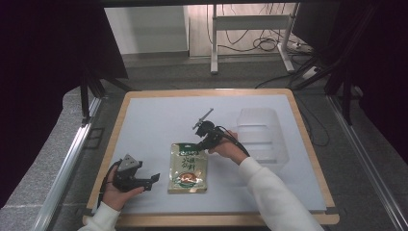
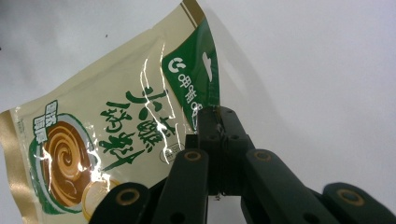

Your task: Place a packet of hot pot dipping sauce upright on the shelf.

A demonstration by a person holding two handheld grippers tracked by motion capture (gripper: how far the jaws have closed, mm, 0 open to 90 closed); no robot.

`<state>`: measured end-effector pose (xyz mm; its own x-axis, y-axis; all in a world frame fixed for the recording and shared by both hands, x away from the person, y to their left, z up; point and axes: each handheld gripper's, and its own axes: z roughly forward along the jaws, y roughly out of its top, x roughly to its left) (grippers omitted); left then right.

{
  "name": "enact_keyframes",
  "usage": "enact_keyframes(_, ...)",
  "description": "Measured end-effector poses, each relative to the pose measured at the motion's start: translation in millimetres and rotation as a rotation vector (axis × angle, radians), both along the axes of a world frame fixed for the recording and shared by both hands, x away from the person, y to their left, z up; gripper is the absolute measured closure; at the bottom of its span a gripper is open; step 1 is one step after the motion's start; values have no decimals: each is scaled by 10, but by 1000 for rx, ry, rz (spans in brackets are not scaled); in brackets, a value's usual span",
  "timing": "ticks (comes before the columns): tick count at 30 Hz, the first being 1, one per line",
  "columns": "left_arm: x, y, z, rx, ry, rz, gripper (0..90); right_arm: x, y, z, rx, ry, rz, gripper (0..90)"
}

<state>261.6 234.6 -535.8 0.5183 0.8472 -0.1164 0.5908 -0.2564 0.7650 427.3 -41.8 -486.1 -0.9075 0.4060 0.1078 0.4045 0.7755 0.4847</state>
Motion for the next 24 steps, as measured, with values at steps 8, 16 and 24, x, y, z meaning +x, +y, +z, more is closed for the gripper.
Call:
enact_keyframes(8, -1, 3, 5, -1, -1, 2, 123, -46, 6, 71, -8, -28, 19, 891)
enact_keyframes(16, 0, 10, 9, -4, -2, 2, 123, -95, -5, 204, -14, -51, 31, 893)
enact_keyframes(24, -1, 14, 14, -6, -5, 5, 123, -122, -35, 354, 0, -60, 39, 894)
